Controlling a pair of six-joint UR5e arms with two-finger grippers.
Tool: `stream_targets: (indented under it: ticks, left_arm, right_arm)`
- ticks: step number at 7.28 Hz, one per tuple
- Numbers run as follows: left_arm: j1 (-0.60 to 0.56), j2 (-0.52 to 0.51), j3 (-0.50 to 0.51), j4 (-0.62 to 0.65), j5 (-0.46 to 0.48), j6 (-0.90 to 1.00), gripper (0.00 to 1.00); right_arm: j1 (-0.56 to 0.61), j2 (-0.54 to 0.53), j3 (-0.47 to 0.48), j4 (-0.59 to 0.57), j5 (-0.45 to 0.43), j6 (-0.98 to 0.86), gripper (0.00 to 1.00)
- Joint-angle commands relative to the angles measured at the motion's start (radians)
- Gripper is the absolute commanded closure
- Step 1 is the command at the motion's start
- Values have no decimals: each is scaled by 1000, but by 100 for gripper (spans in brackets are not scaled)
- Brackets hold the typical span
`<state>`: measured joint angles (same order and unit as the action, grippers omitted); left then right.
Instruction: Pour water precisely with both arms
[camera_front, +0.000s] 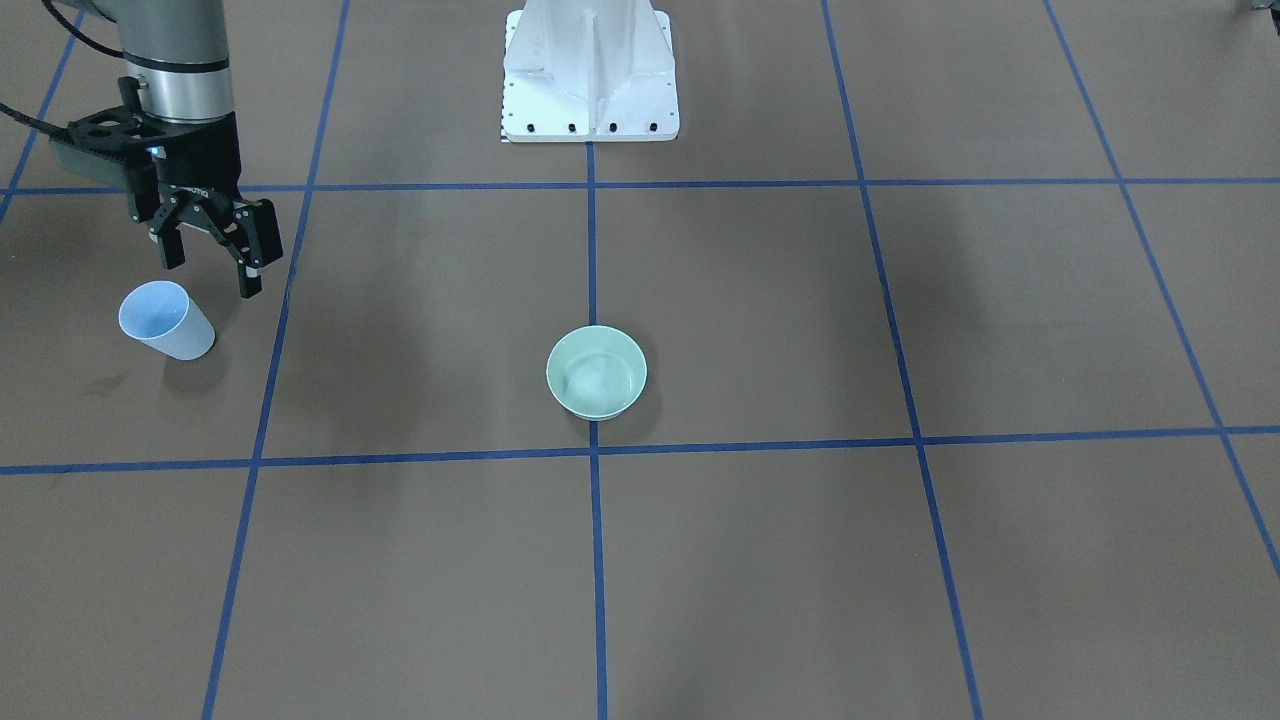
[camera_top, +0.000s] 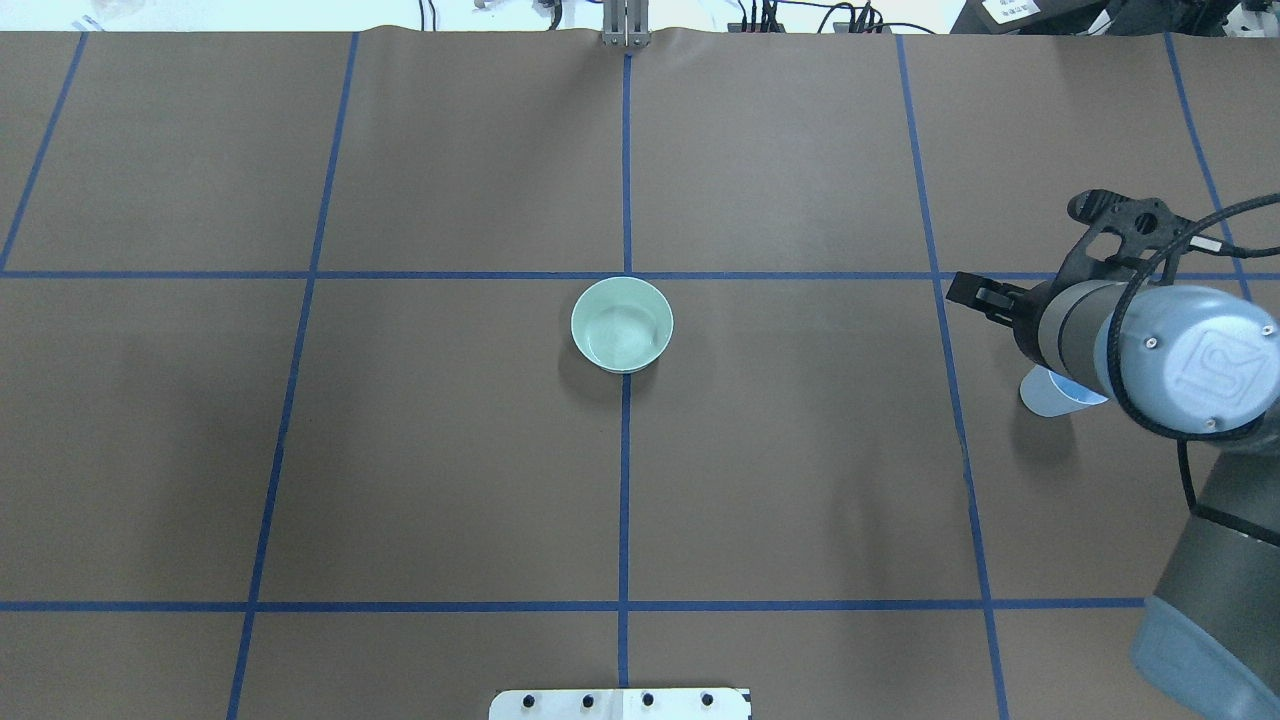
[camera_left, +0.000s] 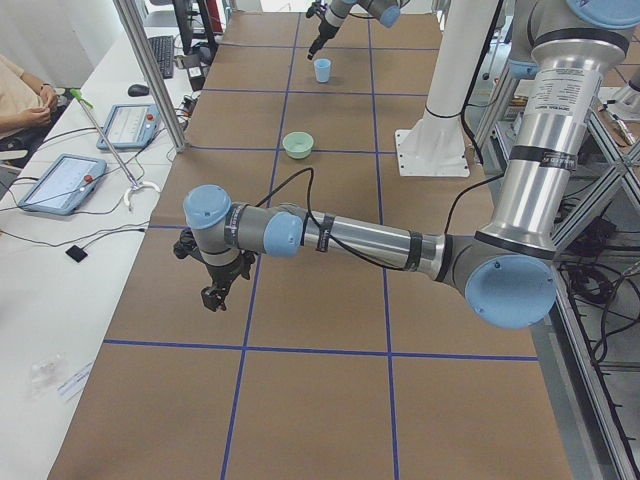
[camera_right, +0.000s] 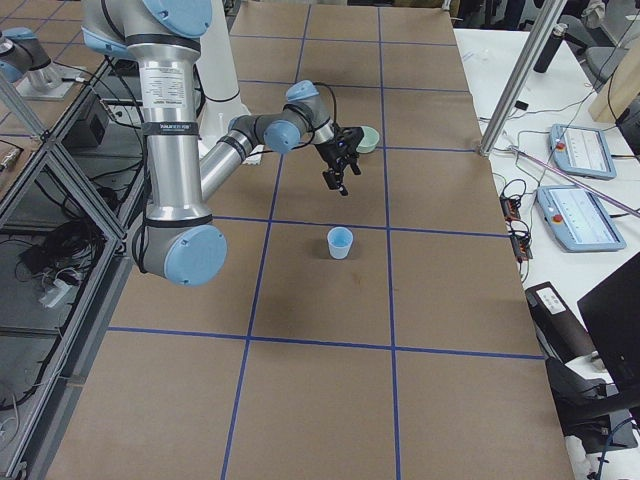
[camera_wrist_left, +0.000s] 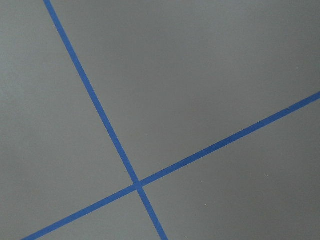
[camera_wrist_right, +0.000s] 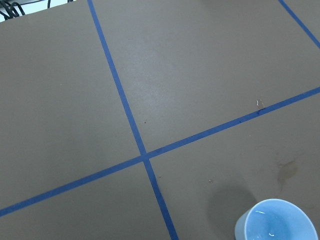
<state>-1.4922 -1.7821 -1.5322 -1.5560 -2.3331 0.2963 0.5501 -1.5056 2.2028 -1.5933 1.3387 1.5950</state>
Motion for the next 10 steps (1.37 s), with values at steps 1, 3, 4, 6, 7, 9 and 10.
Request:
stream_targets:
  ticks: [1,3,4,6,7,9,10]
  left_arm:
    - [-2,1,0,7,0,0,0]
    - [-2,3,-2,8,-2,0,0]
    - [-2,3,-2,8,-21,-2,0]
    - [-3,3,-8,7,-35,-11,0]
    - [-3,3,-8,7,-35,-11,0]
    - [-3,3,-9,7,-35,-11,0]
    - [-3,3,-12,7,-35,-13,0]
  right_arm:
    - [-139,-10,-6,-155,-232,182,0]
    - [-226,-2,-31,-316,-337,364,0]
    - [-249,28,-67,-391,-346,447,0]
    - [-272,80,-191,-480,-354,563,0]
    - [-283,82,-225,-516,-354,591,0]
    - [-283,82,-259,-537,-352,608,0]
    - [-279,79,-290,-537,-354,635,0]
